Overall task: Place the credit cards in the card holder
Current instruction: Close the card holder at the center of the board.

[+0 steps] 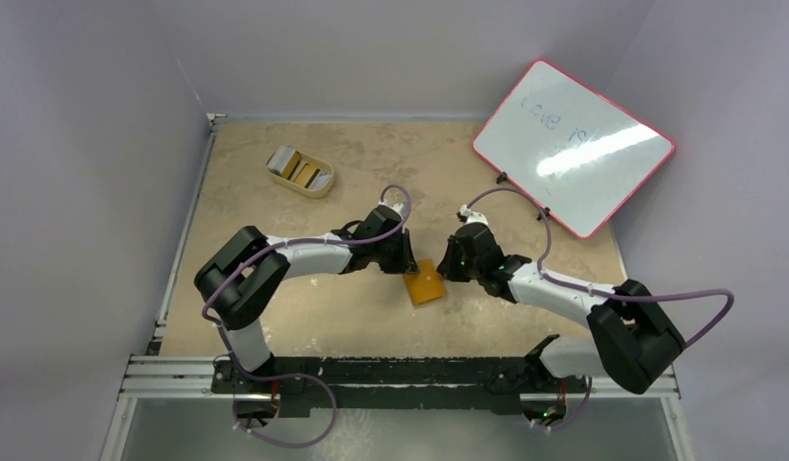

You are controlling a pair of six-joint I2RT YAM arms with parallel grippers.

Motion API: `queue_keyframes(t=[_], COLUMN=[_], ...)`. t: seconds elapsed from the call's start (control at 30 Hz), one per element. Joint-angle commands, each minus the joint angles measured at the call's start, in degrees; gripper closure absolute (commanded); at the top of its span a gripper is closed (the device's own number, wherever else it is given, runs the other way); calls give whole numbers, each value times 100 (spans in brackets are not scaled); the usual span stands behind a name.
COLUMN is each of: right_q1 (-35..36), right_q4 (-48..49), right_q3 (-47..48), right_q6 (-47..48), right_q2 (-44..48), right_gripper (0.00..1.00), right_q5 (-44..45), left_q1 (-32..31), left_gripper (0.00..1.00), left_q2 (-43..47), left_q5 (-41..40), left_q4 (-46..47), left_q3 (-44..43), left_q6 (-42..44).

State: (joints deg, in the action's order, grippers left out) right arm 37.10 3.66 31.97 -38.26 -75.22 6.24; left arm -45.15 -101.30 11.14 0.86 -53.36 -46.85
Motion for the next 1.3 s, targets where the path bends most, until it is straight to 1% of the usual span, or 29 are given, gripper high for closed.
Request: queue_keyframes(t=[0.0, 0.1, 0.3, 0.43, 0.53, 0.63, 0.7, 0.8, 0.97, 1.1, 1.27], right_q1=[17, 27, 33, 43, 43, 43, 38, 34, -24, -203, -525], right_q4=[592, 749, 811, 818, 658, 380, 271, 72, -354, -613, -413], right_q3=[-3, -56, -44, -42, 9, 109, 122, 214, 375, 435, 419], right_q6=[383, 465, 576, 635, 629, 629, 514, 344, 147, 25, 38], right_q2=[228, 162, -175, -308, -256, -149, 15, 293, 609, 742, 495], right_gripper=[88, 88, 87, 81, 77, 75, 75, 75, 80, 83, 84], right_q5=[-701, -1061, -1430, -1614, -1538, -1539, -1748, -1594, -1164, -766, -947], left_q1=[-10, -12, -15, -13, -11, -13, -10, -15, -20, -20, -20], left_gripper=[92, 92, 92, 92, 92, 92, 92, 92, 92, 92, 92], left_q2=[-121, -103, -90, -64, -45, -40, -48, -48, -115, -100, -59], left_q5=[-401, -433, -444, -459, -480, -481, -482, -474, -320, -277, -283], left_q4=[-238, -229, -184, -186, -220, -227, -231, -213, -190, -141, -136], left_q3=[-88, -82, -73, -52, -76, -85, -78, -91, -159, -158, -159], left_q6=[243, 255, 247, 238, 251, 260, 292, 406, 562, 600, 652])
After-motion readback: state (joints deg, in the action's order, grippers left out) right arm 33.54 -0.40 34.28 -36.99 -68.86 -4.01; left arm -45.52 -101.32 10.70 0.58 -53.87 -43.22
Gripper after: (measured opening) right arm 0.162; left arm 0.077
